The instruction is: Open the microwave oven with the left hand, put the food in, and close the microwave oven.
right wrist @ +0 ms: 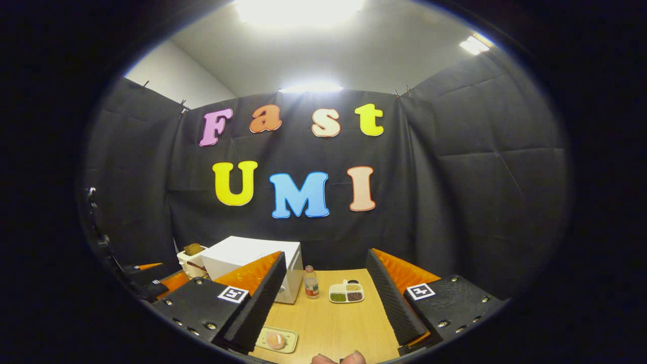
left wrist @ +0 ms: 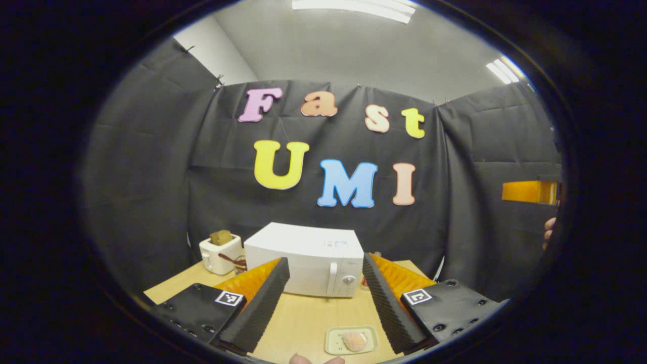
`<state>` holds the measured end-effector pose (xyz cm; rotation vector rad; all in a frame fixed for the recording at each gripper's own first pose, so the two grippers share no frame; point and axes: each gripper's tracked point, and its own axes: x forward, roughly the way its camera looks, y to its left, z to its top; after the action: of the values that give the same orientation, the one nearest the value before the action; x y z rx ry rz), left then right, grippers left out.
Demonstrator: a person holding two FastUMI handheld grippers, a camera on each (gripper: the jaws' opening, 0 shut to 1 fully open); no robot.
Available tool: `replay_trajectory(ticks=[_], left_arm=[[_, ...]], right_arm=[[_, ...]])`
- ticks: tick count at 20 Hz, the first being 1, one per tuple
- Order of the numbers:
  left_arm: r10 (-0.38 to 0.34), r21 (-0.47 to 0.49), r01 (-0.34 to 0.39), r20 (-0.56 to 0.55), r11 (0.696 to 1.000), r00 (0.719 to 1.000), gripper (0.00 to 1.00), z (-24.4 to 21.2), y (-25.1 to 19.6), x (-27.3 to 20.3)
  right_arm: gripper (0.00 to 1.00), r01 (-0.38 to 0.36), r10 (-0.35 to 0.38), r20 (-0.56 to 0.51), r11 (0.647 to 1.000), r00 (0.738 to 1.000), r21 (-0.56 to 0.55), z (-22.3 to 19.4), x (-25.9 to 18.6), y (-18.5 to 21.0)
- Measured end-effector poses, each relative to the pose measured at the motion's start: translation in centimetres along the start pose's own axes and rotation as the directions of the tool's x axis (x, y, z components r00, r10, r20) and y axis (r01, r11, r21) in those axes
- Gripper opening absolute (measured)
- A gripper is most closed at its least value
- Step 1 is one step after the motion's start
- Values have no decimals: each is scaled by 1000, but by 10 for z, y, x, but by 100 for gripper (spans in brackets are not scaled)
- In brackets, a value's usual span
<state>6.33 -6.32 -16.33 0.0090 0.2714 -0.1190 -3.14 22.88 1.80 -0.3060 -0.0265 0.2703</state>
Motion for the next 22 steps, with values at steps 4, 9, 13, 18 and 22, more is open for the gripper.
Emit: replay_trajectory(ticks=[4,9,13,18,22], left_arm=[[9,17,-9,-46,1000,999,98,-38,-16,58],[-7,83,13,-79,996,997,98,-72,-30,129],[-64,97,77,-127,992,990,98,-118,-34,190],[-83,53,98,-231,994,969,99,-173,-29,261],[-89,81,111,-236,991,968,99,-194,-29,305]], right_arm=[[98,-27,28,-33,999,999,35,-13,15,-10],[98,11,-6,-103,999,995,51,-32,44,-22],[98,112,-105,-124,993,987,46,-35,69,-24],[98,205,-204,-191,979,960,-19,-54,76,-22],[98,284,-282,-264,958,922,-30,-78,74,-32]])
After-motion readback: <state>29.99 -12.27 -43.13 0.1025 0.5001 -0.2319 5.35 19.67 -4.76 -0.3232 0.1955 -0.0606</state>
